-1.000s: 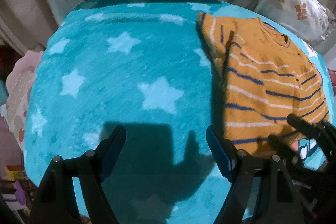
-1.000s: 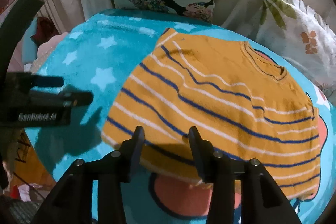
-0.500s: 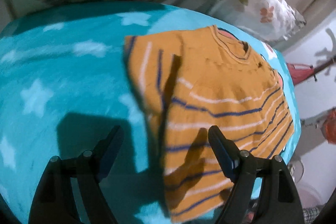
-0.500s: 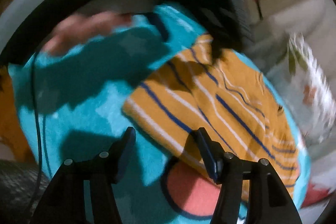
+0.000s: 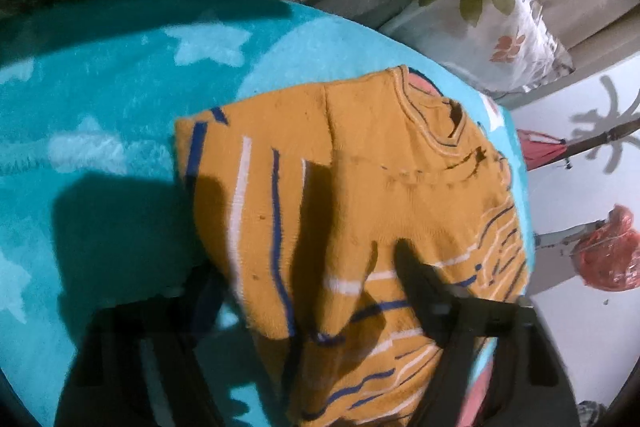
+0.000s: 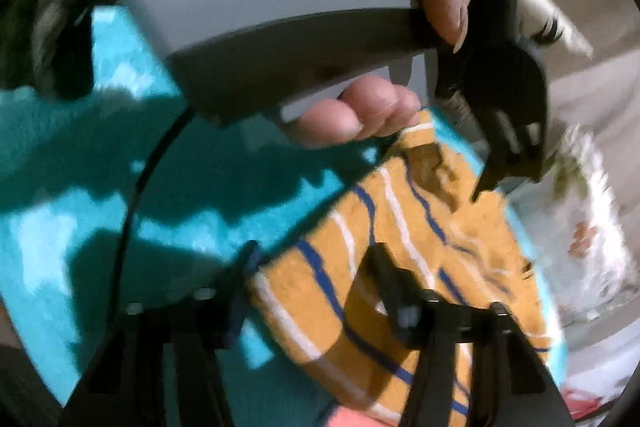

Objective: Fold small clothes

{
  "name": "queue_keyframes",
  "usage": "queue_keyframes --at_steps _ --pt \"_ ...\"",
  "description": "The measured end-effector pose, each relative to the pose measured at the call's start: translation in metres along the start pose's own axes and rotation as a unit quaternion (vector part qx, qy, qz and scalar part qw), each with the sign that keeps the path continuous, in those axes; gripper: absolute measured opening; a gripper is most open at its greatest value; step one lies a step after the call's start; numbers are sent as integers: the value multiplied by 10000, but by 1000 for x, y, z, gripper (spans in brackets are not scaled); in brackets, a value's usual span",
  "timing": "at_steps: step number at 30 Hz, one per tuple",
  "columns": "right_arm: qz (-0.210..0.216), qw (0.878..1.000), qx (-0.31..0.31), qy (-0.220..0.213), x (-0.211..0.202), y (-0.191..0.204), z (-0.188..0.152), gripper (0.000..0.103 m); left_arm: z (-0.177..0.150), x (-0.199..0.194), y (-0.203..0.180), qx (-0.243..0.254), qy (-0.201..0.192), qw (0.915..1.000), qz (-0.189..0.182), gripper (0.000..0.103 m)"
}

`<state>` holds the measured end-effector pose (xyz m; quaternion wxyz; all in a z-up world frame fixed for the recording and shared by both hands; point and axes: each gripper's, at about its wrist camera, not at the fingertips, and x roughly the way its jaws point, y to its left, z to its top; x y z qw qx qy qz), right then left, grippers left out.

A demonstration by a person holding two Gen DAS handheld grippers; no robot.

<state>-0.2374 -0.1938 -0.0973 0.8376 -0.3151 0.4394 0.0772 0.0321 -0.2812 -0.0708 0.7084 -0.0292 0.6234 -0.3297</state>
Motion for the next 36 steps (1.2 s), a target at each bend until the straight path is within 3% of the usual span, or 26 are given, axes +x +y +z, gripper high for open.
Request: queue_keyframes --at_steps 1,2,10,15,19,23,27,29,32,36 --pt "52 9999 110 73 2 -4 2 16 1 2 -2 7 66 9999 78 22" --pt "28 9997 197 116 3 -10 4 11 1 2 -2 -34 73 9999 67 20" --pt "482 9907 1233 -304 -33 -90 -7 8 -5 -37 -57 43 -454 9976 520 15" --pt "431 9802 1792 -720 -77 -160 -41 8 14 -41 -137 301 -703 9958 501 15" --pt "198 9696 2298 -814 -104 -221 -89 9 33 -10 -214 650 -648 9954 271 15" --pt "-97 9564 2880 -472 -105 -272 -157 9 41 60 -285 934 -280 9951 168 15" --pt "136 9331 3583 271 -70 -303 -231 11 41 135 -316 744 159 9967 289 26" --pt "472 9160 3946 541 -56 -318 -262 23 38 141 -320 568 183 9982 101 27" --pt "582 9036 4219 460 -70 -336 -283 35 30 118 -329 670 60 9976 -131 39" --pt "614 8890 4528 304 -87 -371 -303 35 10 62 -337 821 -512 9950 256 69"
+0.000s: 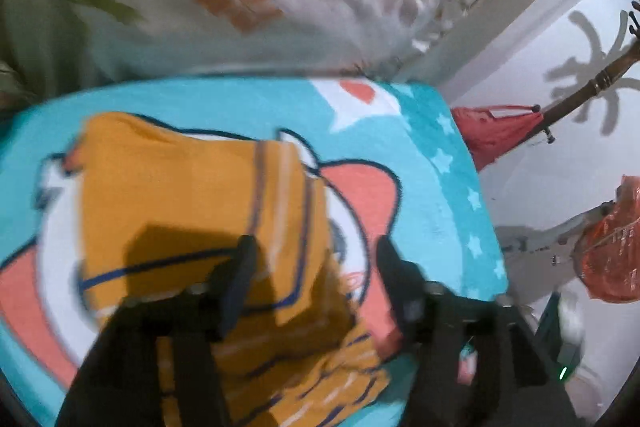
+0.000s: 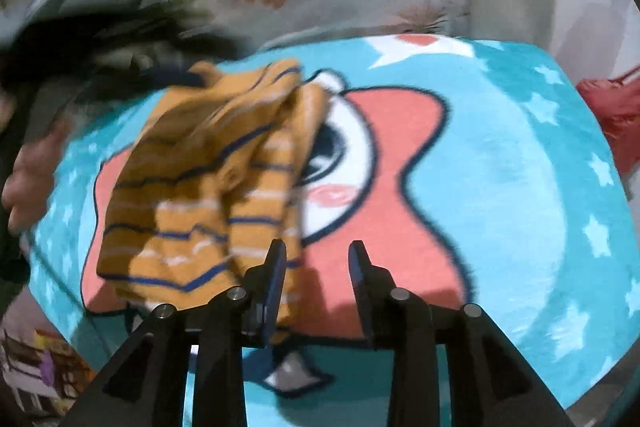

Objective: Fold small clothes

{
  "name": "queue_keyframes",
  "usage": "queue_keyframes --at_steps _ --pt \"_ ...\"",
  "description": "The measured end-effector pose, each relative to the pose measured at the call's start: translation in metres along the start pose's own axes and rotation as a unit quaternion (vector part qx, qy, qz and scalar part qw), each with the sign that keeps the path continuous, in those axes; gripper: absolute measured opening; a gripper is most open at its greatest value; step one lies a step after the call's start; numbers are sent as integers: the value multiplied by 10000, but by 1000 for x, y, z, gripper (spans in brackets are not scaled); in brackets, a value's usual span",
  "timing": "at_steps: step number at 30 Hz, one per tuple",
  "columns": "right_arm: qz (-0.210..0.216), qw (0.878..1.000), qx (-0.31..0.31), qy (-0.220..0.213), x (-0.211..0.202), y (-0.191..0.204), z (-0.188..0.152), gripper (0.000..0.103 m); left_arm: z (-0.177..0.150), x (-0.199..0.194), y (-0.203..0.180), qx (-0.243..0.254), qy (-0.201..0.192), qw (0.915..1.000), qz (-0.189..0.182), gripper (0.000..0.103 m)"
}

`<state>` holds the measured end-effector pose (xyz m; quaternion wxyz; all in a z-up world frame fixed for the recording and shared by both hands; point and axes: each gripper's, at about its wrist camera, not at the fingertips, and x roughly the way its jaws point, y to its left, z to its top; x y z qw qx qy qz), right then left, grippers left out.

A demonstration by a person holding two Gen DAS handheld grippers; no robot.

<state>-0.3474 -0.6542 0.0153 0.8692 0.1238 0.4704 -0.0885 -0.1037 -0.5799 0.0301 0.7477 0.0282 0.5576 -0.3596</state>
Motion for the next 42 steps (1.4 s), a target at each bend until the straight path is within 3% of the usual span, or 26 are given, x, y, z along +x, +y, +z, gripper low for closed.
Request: queue_keyframes --at_steps 5,8,10,14,15,16,19,20,23,26,31,35,37,40,42 --pt "558 9975 387 -207 -3 -15 44 35 -32 -28 24 -231 -146 9963 816 69" --pt "1068 9937 342 -64 12 3 68 35 -63 -29 48 -731 -63 9932 905 69" --pt "1111 9933 286 131 25 10 74 35 -82 -26 57 -971 -21 9917 841 69" --pt "1342 9887 330 583 61 20 71 42 -101 -11 49 -786 106 9914 1043 69" --pt "1535 9844 378 773 74 20 72 40 -106 -7 46 -703 188 9906 1161 69" --pt "1804 9776 506 963 82 17 72 23 -109 -3 45 -696 236 9897 1230 69" --pt "2460 9569 1105 1075 86 -9 80 10 -117 -1 41 -661 290 9900 1209 69" --pt "2478 9558 1211 1017 82 -18 81 8 -118 -1 40 -628 289 9902 1213 69" --pt "1560 9765 1172 918 79 -40 81 1 -118 1 42 -628 309 9891 1295 69" --pt "1131 9794 1374 959 80 -58 77 2 -117 0 46 -738 338 9890 1234 70" --pt "1681 9813 856 388 39 -19 91 4 -117 3 40 -688 318 9881 1339 71" --pt "2023 9772 359 535 48 32 94 7 -116 -4 35 -731 239 9878 1355 71" --pt "1860 9796 242 717 66 44 90 7 -118 -13 34 -756 131 9878 1352 71" --pt "1154 9879 153 1023 98 44 82 1 -121 -27 33 -752 -52 9862 1476 71" --pt "1172 9879 288 977 99 38 82 1 -124 -36 34 -771 -154 9838 1608 71"
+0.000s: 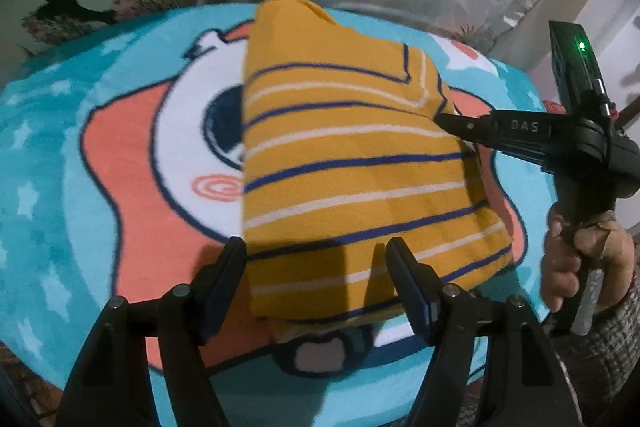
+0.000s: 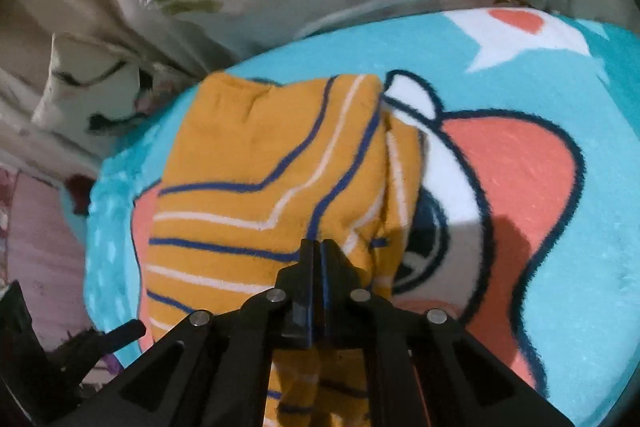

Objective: Fold small clothes

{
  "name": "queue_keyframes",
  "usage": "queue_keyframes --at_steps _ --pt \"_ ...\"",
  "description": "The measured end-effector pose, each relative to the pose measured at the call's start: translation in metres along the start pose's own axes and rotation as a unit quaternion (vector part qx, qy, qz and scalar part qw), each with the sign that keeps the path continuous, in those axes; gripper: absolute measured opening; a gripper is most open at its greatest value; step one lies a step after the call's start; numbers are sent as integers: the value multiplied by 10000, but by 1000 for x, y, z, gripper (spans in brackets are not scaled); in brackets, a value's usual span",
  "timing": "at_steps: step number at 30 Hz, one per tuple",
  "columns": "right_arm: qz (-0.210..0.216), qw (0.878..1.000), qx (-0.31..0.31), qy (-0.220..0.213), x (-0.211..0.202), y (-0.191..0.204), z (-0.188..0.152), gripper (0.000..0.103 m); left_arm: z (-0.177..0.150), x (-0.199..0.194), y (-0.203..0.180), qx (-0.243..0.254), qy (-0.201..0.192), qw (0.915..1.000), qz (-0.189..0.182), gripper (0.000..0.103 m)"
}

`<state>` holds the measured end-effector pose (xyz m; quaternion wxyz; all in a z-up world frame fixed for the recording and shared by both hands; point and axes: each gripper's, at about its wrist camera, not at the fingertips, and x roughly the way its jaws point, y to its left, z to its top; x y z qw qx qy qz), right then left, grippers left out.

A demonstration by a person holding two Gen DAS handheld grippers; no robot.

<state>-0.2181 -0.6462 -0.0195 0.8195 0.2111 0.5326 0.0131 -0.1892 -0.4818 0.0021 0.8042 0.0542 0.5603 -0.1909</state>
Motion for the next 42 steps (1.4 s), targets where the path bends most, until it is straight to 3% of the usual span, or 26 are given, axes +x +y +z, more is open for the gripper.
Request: queue_keyframes --at_steps 3,8,10,12,16,19,26,30,33,35,38,40,42 --pt "-293 9995 -64 -116 -9 5 4 3 -1 -4 5 -92 -72 9999 86 71" --pt "-301 9972 -239 -647 -38 21 9 14 -3 -5 14 -206 -92 9997 118 71" --pt "-235 9970 -361 -640 -35 30 12 23 -3 -7 13 -209 -146 9996 147 71" --pt "-294 9969 -518 -519 -26 36 11 25 -3 -10 12 -191 -221 9994 193 71" --pt "-830 9923 -899 -187 4 33 0 35 -5 -19 13 -202 -363 9985 363 71" --pt "-863 9921 -887 -194 3 32 2 36 -9 -27 19 -277 -483 9971 513 71" --pt "-756 9867 -1205 -793 -30 66 -6 40 -19 -50 31 -475 -850 9913 889 73" --pt "-756 9819 -1591 -702 -19 89 -21 45 -22 -68 30 -449 -1201 9841 1228 80" --pt "-905 9809 -1662 -443 1 89 -32 48 -26 -85 28 -408 -1535 9741 1611 85" --pt "-947 9806 -1657 -453 3 86 -37 48 -29 -93 27 -399 -1717 9671 1836 93" --pt "-884 9815 -1626 -498 -4 82 -43 48 -35 -107 25 -486 -2088 9550 2052 96" --pt "-863 9818 -1612 -511 -7 80 -47 48 -36 -111 26 -527 -2151 9516 2130 98" --pt "-860 9817 -1616 -529 -9 79 -53 48 -36 -110 27 -561 -2029 9578 1960 98"
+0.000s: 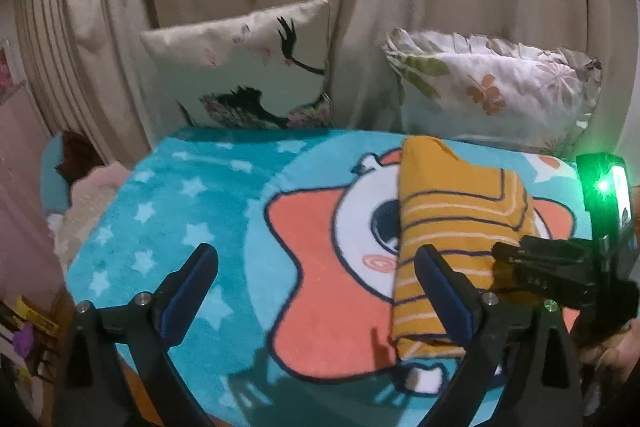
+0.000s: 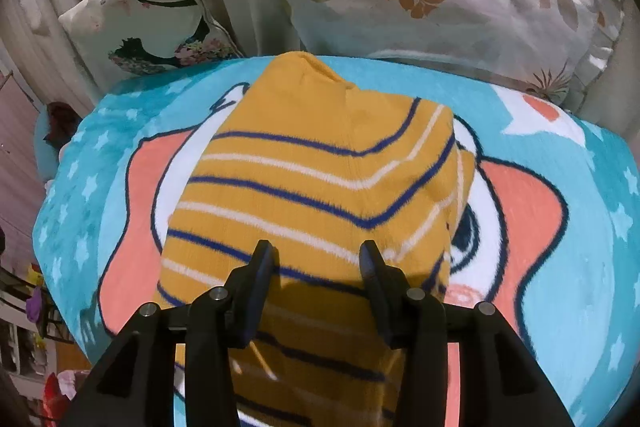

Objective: Fold small clothes

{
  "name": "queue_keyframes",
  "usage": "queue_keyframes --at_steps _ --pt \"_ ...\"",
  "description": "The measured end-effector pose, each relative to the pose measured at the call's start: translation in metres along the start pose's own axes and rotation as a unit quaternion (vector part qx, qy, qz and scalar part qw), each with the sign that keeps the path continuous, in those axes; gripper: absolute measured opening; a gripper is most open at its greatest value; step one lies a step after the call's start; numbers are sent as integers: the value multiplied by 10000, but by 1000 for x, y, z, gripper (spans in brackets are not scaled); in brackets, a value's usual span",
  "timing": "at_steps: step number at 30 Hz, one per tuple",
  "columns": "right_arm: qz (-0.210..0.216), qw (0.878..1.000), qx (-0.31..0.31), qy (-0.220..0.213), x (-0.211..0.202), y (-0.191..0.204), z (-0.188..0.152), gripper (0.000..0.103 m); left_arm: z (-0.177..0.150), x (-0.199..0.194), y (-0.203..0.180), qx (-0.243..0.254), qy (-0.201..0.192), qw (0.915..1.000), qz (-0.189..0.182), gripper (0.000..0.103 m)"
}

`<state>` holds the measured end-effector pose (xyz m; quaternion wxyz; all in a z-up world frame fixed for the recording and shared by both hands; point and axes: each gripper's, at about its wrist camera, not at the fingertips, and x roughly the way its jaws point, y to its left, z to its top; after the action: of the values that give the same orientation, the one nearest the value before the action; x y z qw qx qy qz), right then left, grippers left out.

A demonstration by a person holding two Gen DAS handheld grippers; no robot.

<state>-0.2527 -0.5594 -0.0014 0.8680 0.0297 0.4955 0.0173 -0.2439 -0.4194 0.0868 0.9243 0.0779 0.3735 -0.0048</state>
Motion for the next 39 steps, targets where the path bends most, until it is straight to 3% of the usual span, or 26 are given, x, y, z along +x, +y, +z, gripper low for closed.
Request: queue_keyframes --at_steps 2,4,12,14,22,26,35,39 --pt "-11 10000 -14 -15 -3 1 -7 50 -3 8 -4 46 369 9991 -226 98" --pt "-27 10000 -36 -2 -3 3 -14 51 -8 17 -10 147 679 9974 -210 98" --pt "-145 9998 112 77 -10 -8 -50 51 -26 30 -27 538 1036 9926 -340 98" --pt "-284 9990 283 180 -12 -15 -57 63 -28 30 -27 576 1058 9919 -405 98" --pt "-590 9926 1049 190 -37 -36 -84 63 -38 18 -8 541 843 9926 -682 98" --pt "-853 9904 1070 189 -48 -25 -93 63 -44 2 6 552 621 9938 -734 98" --pt "-1008 9887 1087 217 -66 9 -121 63 -56 -34 39 392 282 9970 -601 98" --pt "-1038 9888 1064 107 -80 25 -134 63 -63 -62 46 468 -53 9966 -679 98"
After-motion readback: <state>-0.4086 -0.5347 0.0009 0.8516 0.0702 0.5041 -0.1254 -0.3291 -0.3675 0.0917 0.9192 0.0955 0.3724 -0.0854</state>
